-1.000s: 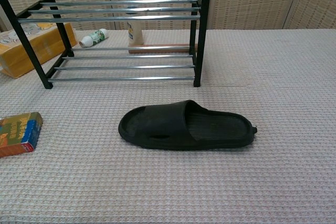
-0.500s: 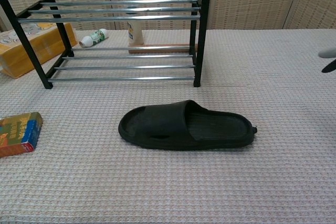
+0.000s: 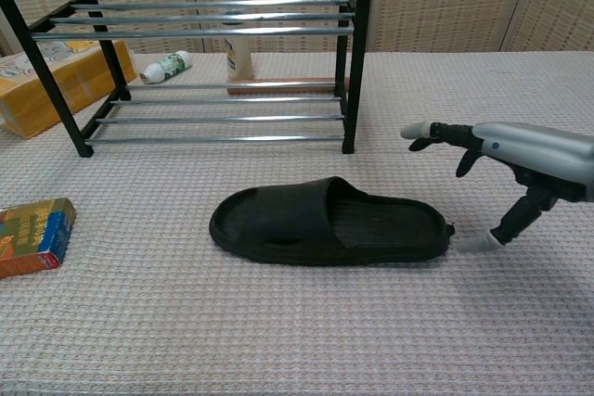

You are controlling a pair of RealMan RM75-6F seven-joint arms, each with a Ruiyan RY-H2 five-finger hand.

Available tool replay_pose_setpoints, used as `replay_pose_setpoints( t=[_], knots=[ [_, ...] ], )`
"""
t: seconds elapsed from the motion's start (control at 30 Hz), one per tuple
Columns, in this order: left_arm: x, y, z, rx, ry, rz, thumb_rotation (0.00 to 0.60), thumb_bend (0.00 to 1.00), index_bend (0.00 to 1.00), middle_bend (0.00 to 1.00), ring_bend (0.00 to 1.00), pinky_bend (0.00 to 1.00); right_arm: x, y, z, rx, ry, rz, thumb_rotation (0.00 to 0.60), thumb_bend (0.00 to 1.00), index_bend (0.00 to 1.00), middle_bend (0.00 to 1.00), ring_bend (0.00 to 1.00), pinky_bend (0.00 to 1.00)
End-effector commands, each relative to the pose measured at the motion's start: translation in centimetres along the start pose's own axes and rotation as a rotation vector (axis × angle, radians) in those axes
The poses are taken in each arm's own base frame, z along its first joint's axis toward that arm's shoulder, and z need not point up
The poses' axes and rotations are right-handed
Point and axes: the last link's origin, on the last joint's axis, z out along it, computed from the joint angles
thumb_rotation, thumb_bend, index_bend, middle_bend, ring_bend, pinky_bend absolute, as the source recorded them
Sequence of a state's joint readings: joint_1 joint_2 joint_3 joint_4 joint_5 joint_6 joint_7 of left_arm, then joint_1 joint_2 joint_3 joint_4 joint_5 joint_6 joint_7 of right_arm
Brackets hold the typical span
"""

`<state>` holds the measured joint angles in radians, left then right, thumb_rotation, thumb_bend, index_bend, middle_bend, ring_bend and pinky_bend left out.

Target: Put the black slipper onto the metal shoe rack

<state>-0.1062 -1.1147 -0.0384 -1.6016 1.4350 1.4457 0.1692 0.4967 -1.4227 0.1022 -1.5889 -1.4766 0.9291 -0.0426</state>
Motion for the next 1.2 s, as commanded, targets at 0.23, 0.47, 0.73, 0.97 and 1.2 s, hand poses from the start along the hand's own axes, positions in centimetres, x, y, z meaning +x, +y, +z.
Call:
replay_pose_setpoints(
  t=[0.23, 0.47, 0.73, 0.97, 1.2],
  knots=[
    [0.1, -0.5, -0.3, 0.012, -0.005, -0.004, 0.6, 0.24, 0.17, 0.03, 0.04, 0.19, -1.5, -1.7, 3.8, 0.046, -0.088, 0.0, 0.6, 0.0, 0.0, 0.09, 0.07, 0.24],
    [0.2, -0.7, -0.4, 0.016, -0.003, -0.003, 0.6, 0.24, 0.17, 0.03, 0.04, 0.19, -1.8, -2.9, 4.9, 0.073, -0.122, -0.018, 0.6, 0.0, 0.0, 0.09, 0.08, 0.24],
    [0.1, -0.8, -0.5, 0.018, -0.002, -0.006, 0.6, 0.24, 0.17, 0.03, 0.04, 0.19, -2.1, -3.0, 6.3, 0.057, -0.141, -0.04, 0.6, 0.11, 0.0, 0.2, 0.16, 0.24],
    [0.1, -0.8, -0.6, 0.02, 0.004, -0.007, 0.6, 0.24, 0.17, 0.03, 0.04, 0.19, -2.1, -3.8, 7.2, 0.058, -0.107, -0.029, 0.6, 0.26, 0.14, 0.3, 0.27, 0.28],
    [0.2, -0.9, -0.6, 0.02, 0.008, -0.004, 0.6, 0.24, 0.16, 0.03, 0.04, 0.19, -1.2, -5.4, 8.5, 0.075, -0.064, 0.038, 0.6, 0.26, 0.14, 0.3, 0.28, 0.31]
  ],
)
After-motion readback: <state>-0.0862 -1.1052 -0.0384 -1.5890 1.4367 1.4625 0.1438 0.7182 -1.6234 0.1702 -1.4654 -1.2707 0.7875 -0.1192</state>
